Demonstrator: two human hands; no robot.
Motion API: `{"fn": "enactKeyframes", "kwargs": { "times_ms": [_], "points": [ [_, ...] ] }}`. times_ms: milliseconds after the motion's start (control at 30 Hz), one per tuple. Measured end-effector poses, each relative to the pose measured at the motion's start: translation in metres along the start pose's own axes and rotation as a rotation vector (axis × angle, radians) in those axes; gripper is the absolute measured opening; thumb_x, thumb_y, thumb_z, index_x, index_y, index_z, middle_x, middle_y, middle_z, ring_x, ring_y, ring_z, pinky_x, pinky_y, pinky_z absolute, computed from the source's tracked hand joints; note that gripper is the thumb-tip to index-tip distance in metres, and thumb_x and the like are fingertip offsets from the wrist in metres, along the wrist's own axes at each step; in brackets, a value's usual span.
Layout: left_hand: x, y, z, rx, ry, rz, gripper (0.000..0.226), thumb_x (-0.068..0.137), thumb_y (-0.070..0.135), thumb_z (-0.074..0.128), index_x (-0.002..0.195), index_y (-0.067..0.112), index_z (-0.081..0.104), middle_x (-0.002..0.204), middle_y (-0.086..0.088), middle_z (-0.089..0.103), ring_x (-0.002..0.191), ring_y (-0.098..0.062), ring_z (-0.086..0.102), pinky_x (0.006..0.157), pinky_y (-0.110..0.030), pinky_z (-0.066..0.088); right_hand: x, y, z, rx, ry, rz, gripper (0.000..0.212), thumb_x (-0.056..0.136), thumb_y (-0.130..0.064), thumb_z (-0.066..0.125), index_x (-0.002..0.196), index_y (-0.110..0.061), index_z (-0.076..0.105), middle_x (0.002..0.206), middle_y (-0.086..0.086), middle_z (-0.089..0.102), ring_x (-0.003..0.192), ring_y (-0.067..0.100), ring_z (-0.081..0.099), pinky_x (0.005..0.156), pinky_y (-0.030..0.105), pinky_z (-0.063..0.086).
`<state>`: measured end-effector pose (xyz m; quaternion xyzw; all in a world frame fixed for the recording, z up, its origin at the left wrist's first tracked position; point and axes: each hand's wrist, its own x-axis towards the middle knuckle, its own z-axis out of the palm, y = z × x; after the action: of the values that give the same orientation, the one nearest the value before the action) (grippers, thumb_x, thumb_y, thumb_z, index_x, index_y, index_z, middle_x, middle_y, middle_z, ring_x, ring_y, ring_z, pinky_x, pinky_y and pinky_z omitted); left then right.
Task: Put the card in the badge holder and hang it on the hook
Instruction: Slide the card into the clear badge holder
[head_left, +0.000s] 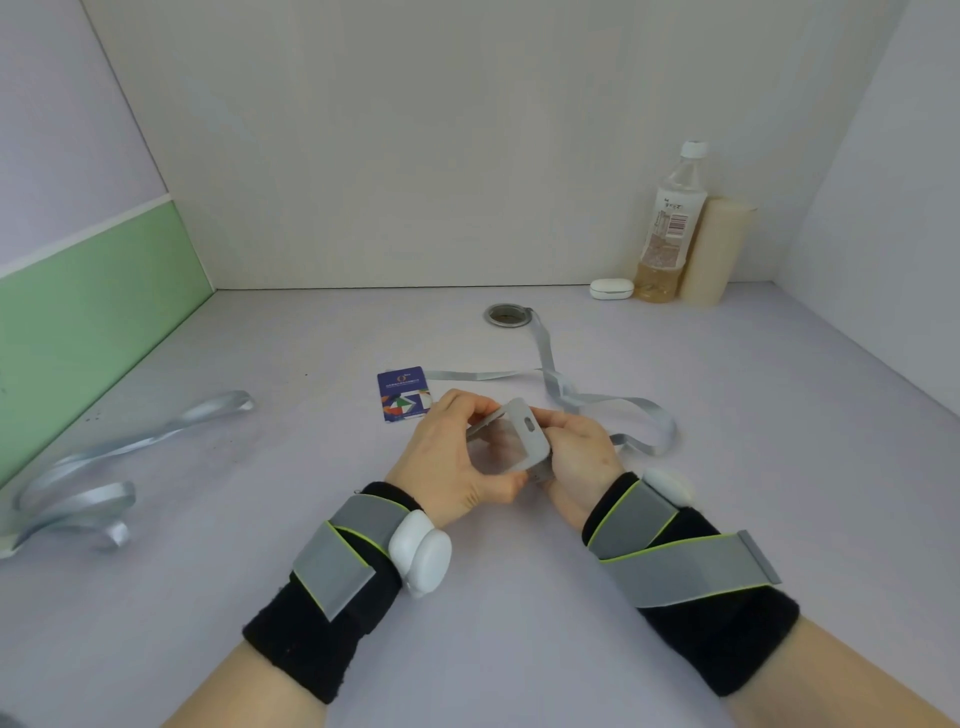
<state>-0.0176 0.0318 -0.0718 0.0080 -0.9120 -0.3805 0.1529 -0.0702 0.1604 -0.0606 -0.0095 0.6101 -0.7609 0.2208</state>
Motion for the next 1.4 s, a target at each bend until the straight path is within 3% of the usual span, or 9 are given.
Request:
{"fn": "enactKeyframes", "kwargs": {
  "times_ms": [233, 400, 533, 667, 900, 1067, 1233, 1300, 1400],
  "points": [
    [0.001, -0.002, -0.001, 0.037, -0.011, 0.013, 0.058, 0.059, 0.035, 0.081, 0.11, 0.019, 0.056, 0.107, 0.007, 0.052, 0.097, -0.006, 0.05, 0.076, 0.003, 0.032, 0.001, 0.0, -0.002, 0.045, -0.023, 0.007, 0.03, 0.083, 0.014, 0.041, 0.104, 0.011, 0.061, 0.092, 0.026, 0.064, 0.075, 0.033, 0.06, 0.066, 0.035, 0.051],
    [-0.003, -0.002, -0.003, 0.089, -0.027, 0.031, 0.072, 0.054, 0.059, 0.064, 0.118, 0.027, 0.054, 0.111, 0.01, 0.049, 0.101, -0.003, 0.046, 0.081, 0.001, 0.031, 0.002, -0.002, -0.005, 0.108, -0.051, 0.032, 0.029, 0.086, 0.015, 0.036, 0.101, 0.006, 0.06, 0.087, 0.021, 0.065, 0.074, 0.031, 0.061, 0.062, 0.033, 0.054],
    [-0.005, -0.005, -0.012, 0.113, -0.04, 0.013, 0.072, 0.056, 0.055, 0.071, 0.121, 0.028, 0.054, 0.108, 0.01, 0.051, 0.1, -0.006, 0.05, 0.085, -0.01, 0.036, 0.004, -0.004, -0.007, 0.148, -0.067, 0.036, 0.032, 0.086, 0.015, 0.035, 0.109, 0.011, 0.058, 0.096, 0.024, 0.064, 0.084, 0.034, 0.062, 0.083, 0.042, 0.052],
    [-0.007, -0.007, -0.017, 0.099, -0.024, 0.004, 0.065, 0.058, 0.051, 0.076, 0.116, 0.028, 0.057, 0.103, 0.009, 0.054, 0.093, -0.002, 0.053, 0.076, -0.005, 0.037, 0.003, -0.004, -0.004, 0.154, -0.095, 0.039, 0.034, 0.088, 0.013, 0.034, 0.113, 0.013, 0.056, 0.11, 0.032, 0.062, 0.096, 0.039, 0.062, 0.099, 0.052, 0.046],
    [-0.008, -0.005, -0.038, 0.055, -0.014, -0.031, 0.069, 0.053, 0.058, 0.074, 0.114, 0.03, 0.061, 0.102, 0.009, 0.059, 0.091, 0.002, 0.056, 0.076, -0.006, 0.039, 0.002, -0.009, 0.002, 0.061, -0.11, -0.068, 0.027, 0.094, 0.001, 0.037, 0.108, 0.0, 0.06, 0.097, 0.022, 0.066, 0.087, 0.031, 0.063, 0.083, 0.038, 0.052],
    [-0.02, -0.033, -0.074, 0.022, 0.107, -0.143, 0.075, 0.043, 0.066, 0.067, 0.109, 0.031, 0.062, 0.104, 0.007, 0.062, 0.091, -0.002, 0.061, 0.076, -0.013, 0.044, 0.012, -0.016, 0.015, -0.327, -0.086, -0.24, 0.023, 0.093, 0.003, 0.04, 0.108, 0.002, 0.057, 0.094, 0.016, 0.063, 0.082, 0.025, 0.064, 0.075, 0.024, 0.055],
    [-0.028, -0.054, -0.09, -0.006, 0.196, -0.223, 0.073, 0.043, 0.062, 0.072, 0.107, 0.029, 0.063, 0.103, 0.006, 0.064, 0.089, 0.001, 0.061, 0.068, -0.007, 0.041, 0.034, -0.01, 0.052, -0.843, -0.11, -0.418, 0.017, 0.083, -0.006, 0.06, 0.1, -0.008, 0.066, 0.097, 0.01, 0.068, 0.082, 0.018, 0.06, 0.083, 0.027, 0.05],
    [-0.029, -0.059, -0.091, -0.021, 0.219, -0.24, 0.07, 0.046, 0.058, 0.075, 0.107, 0.027, 0.063, 0.103, 0.006, 0.065, 0.089, 0.002, 0.061, 0.066, -0.004, 0.04, 0.043, -0.008, 0.067, -0.941, -0.096, -0.422, 0.024, 0.081, -0.017, 0.066, 0.103, -0.008, 0.066, 0.1, 0.009, 0.069, 0.085, 0.017, 0.059, 0.083, 0.025, 0.047],
    [-0.029, -0.064, -0.09, -0.045, 0.233, -0.237, 0.069, 0.046, 0.058, 0.076, 0.107, 0.029, 0.061, 0.106, 0.007, 0.064, 0.09, 0.001, 0.061, 0.072, -0.012, 0.044, 0.056, -0.002, 0.085, -1.048, -0.024, -0.394, 0.034, 0.08, -0.032, 0.067, 0.106, -0.009, 0.065, 0.102, 0.01, 0.067, 0.096, 0.025, 0.061, 0.087, 0.036, 0.048]
  ]
}}
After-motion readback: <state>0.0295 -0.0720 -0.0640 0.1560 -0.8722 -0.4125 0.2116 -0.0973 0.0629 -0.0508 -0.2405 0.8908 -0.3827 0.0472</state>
